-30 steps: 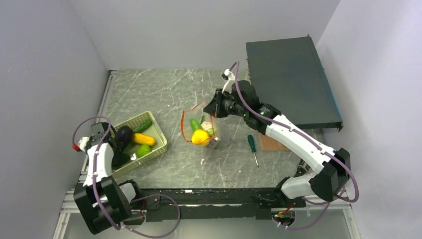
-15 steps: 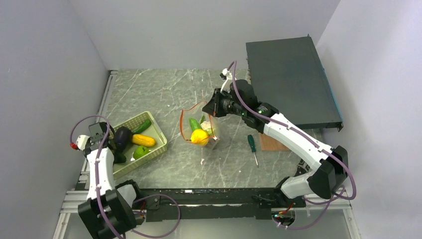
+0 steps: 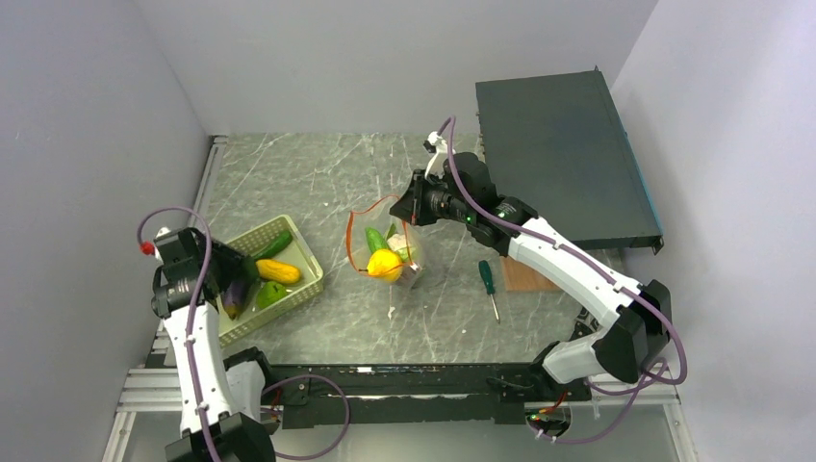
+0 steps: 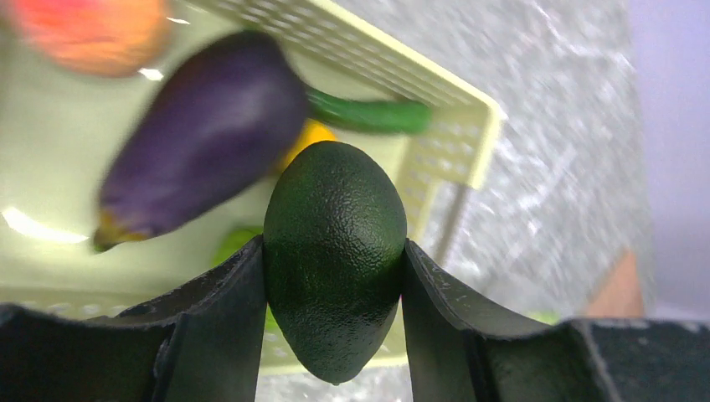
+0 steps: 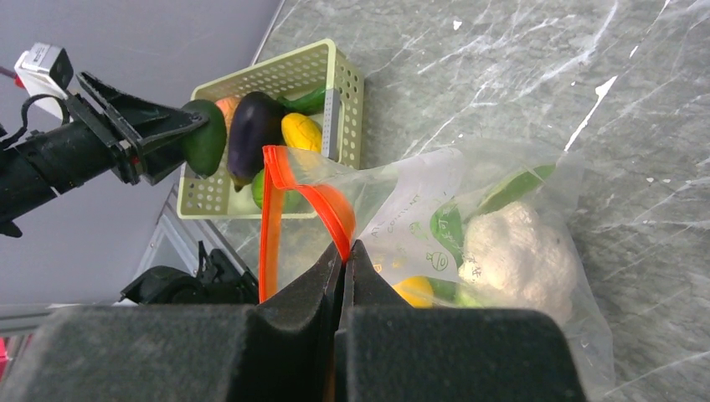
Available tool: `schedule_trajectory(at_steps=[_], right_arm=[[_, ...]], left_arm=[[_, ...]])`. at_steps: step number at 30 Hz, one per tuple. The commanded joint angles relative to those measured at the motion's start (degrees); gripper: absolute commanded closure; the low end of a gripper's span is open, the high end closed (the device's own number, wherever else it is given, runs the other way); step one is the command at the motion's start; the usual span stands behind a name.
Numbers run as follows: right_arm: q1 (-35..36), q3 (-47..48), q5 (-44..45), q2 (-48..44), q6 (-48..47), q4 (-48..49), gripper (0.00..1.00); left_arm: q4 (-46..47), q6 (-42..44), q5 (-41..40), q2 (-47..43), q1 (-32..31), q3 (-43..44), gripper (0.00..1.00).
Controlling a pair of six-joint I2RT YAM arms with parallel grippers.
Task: Place the food in the zip-top bag and seal the zipper
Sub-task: Pick up the fake fruit from the bin, then place the fake fruit in the zipper food storage bag.
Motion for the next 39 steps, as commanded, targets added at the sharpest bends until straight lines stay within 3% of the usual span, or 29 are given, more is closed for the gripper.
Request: schedule_trajectory(at_steps=[1, 5, 14, 23, 31, 39], right_arm=[[0.14, 0.66, -0.18, -2.61, -0.05, 3.79, 1.0], [0.1, 0.85, -0.01, -2.74, -0.35, 3.13, 1.0], [0.15, -0.11, -0.87, -3.1, 0.65, 3.88, 1.0], [0.21, -0.03, -1.62, -3.03, 1.66, 4.4, 1.0], [0.43, -0.09, -2.62, -2.67, 2.15, 4.98, 1.0], [0.65, -0.79, -2.0, -3.77, 1.96, 4.61, 1.0]], left_arm=[[9.61, 4.23, 23.19, -1.4, -2.34, 1.57, 0.96], [19.45, 3.12, 33.46, -1.81, -8.93, 1.37, 0.95], [28.65, 3.84, 36.0, 2.34, -28.81, 6.27, 0.98], [31.59, 6.12, 31.52, 8.14, -44.96, 9.72, 1.0], [25.72, 5.39, 23.56, 16.22, -52.29, 15.15, 1.0], [25.63, 4.3, 23.01, 22.81, -54.57, 18.89, 0.75]])
